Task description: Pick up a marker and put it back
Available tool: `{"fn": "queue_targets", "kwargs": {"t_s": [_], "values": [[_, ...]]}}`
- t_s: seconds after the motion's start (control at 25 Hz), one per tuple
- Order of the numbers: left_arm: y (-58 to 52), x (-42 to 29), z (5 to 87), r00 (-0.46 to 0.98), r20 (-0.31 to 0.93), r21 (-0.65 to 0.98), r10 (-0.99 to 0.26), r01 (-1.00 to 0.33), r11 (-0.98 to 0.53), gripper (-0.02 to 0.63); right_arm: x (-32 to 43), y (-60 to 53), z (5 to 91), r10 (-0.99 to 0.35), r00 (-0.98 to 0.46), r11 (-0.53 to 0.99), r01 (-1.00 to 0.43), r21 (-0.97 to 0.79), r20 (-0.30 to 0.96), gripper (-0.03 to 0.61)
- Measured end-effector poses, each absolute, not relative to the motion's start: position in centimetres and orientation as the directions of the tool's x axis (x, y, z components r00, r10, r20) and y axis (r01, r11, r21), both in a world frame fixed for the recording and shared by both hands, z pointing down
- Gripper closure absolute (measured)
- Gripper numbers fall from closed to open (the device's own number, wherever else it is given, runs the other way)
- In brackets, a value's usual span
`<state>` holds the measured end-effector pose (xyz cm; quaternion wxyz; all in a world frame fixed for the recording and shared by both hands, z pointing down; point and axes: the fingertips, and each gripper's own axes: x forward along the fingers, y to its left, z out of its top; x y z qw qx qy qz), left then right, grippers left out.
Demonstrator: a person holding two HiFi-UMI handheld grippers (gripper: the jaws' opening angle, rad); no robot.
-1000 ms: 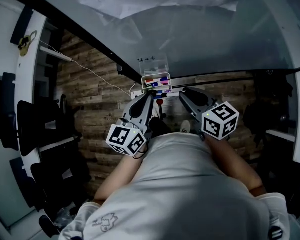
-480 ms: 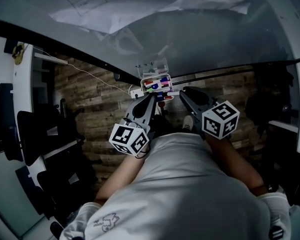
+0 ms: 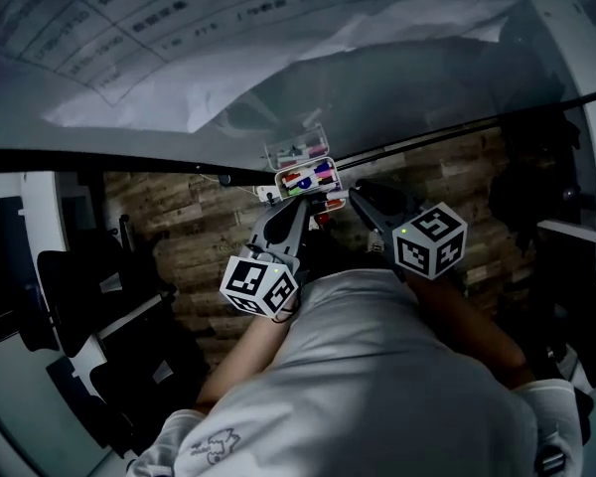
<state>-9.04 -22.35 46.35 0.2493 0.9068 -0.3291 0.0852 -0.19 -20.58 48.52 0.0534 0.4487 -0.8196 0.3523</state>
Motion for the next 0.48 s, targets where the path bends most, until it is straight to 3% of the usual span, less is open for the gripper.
{"fn": "queue_targets", "kwargs": {"t_s": [0.48], "values": [[-22.9,-9.1,48.0,0.783,0.358,0.399,-0.508,-0.621,-0.675,0.609,-1.0,-21.2,50.2,-0.701,-0.573,0.315,-0.782,-0.537,0.424,0.499]]}}
